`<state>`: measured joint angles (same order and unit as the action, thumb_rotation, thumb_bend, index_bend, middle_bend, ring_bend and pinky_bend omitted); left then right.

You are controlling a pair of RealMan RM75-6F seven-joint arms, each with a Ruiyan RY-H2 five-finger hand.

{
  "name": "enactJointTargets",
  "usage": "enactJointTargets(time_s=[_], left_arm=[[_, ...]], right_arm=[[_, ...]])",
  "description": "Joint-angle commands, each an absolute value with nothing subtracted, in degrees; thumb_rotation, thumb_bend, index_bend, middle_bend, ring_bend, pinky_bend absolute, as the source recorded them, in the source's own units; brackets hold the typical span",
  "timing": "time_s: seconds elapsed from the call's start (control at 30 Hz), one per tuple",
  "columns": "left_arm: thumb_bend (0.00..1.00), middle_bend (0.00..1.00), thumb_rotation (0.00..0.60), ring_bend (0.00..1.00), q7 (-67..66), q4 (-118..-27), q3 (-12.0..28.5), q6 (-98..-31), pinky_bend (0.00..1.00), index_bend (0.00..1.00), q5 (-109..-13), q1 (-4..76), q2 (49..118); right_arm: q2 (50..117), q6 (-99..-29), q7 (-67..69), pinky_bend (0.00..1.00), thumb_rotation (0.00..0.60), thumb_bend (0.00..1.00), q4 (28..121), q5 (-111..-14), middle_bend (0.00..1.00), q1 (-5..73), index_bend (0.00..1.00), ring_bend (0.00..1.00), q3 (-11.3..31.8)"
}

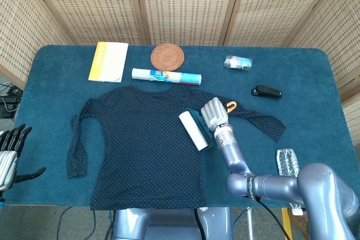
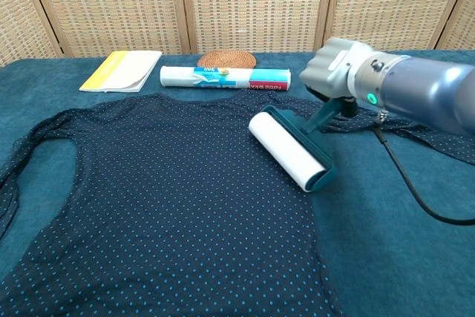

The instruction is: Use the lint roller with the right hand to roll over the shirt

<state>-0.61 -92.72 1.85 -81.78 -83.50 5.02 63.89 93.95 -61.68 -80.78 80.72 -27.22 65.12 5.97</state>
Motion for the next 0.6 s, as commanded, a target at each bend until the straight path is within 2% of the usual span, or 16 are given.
enactJointTargets(time_s=[0.03,0.6], left_arm=[[0.0,0.0,0.6,0.0,-0.6,-92.6,1.9,-81.5,0.0,0.0,-83.2,5.1,64.0],[0.0,0.0,0.6,0.0,-1.4,-92.4,2.0,-80.8,0.0,0.0,-82.4,5.5,64.4]], right_arm=[[94.6,-62.5,-82.5,1.0,0.6,0.76,82.6,-27.7,1.0,66.1,0.73,1.0,5.1],[99.1,-68.9,-90.1,1.0,0.6,0.76,96.2,-30.9,1.0,69.7,0.73,1.0,1.3]])
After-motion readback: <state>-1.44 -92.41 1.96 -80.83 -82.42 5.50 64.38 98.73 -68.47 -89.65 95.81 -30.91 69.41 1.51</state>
